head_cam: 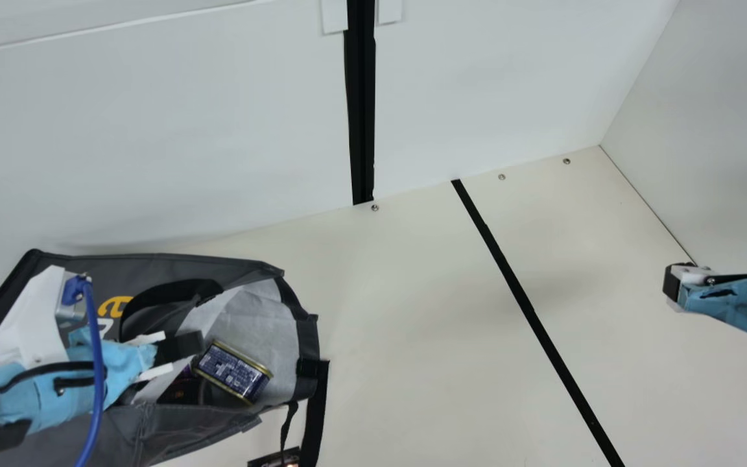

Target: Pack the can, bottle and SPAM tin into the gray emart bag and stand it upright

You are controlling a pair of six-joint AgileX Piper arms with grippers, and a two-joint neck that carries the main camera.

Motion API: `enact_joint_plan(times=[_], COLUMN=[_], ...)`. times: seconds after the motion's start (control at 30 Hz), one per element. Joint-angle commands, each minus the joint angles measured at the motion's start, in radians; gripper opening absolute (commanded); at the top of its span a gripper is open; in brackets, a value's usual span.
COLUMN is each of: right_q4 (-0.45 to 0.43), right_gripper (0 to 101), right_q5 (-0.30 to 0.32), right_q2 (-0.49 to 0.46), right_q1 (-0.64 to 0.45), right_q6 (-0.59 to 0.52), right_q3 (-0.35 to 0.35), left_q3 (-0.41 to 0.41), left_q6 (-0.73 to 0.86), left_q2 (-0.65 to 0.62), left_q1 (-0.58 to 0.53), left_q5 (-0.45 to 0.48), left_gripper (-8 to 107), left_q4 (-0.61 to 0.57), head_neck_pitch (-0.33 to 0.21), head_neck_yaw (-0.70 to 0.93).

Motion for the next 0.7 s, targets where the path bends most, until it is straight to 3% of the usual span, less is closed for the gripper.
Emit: enact_joint_plan(times=[0.0,0.67], right_q4=[-0.027,-0.157], right_gripper=[95,95], right_q5=[0.019,0.206], right_q2=[0.003,0.018], right_q1=[0.007,0.157], right_q6=[0.036,0.24], right_q3=[-0.017,-0.187], left_q3=[0.0,0.0], left_q6=[0.0,0.0], left_q2=[0.0,0.0], left_q1=[0.0,0.0], left_q5=[0.0,0.0], left_gripper=[-8,-8], left_q4=[0.0,0.0], head_neck_pitch=[-0.023,-0.023], head_neck_yaw=[-0.002,-0.002])
